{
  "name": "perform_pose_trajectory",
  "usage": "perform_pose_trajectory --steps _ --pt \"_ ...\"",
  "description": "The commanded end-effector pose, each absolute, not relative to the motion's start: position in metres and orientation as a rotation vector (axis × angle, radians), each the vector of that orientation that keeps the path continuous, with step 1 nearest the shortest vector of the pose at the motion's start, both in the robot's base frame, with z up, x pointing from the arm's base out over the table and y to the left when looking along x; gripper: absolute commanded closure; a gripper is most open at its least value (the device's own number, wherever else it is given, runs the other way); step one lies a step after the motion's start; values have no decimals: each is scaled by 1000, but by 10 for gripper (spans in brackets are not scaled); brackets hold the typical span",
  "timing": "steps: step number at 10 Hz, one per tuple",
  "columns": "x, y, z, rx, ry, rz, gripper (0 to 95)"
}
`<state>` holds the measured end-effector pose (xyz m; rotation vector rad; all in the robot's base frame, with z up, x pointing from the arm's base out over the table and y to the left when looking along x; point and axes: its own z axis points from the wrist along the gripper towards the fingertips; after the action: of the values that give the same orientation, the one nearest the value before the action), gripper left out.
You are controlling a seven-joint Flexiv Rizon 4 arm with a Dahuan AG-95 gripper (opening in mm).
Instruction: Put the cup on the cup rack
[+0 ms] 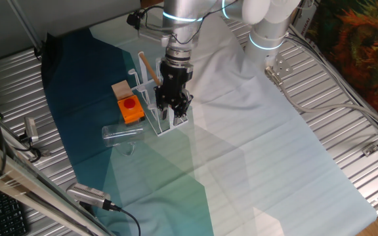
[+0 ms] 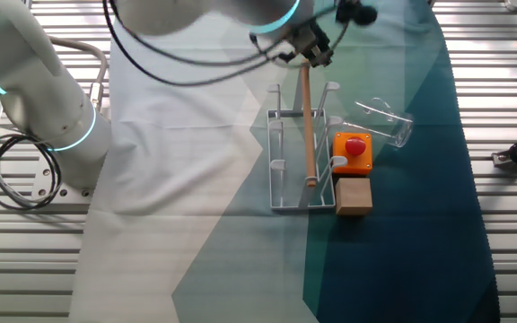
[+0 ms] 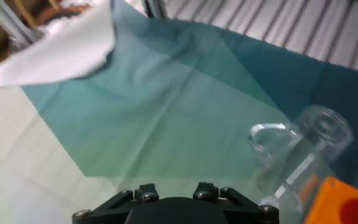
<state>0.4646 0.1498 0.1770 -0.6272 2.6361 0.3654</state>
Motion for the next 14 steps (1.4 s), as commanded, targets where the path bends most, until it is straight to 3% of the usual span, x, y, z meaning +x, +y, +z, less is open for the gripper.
perform_pose_trajectory --steps 1,3,9,10,14 --pt "492 165 181 -608 2698 356 570" --pt "517 187 200 -567 2803 312 570" --pt "534 196 195 -499 3009 146 570" --pt "536 198 195 -477 3017 122 760" --pt "535 203 195 -401 3063 -11 760"
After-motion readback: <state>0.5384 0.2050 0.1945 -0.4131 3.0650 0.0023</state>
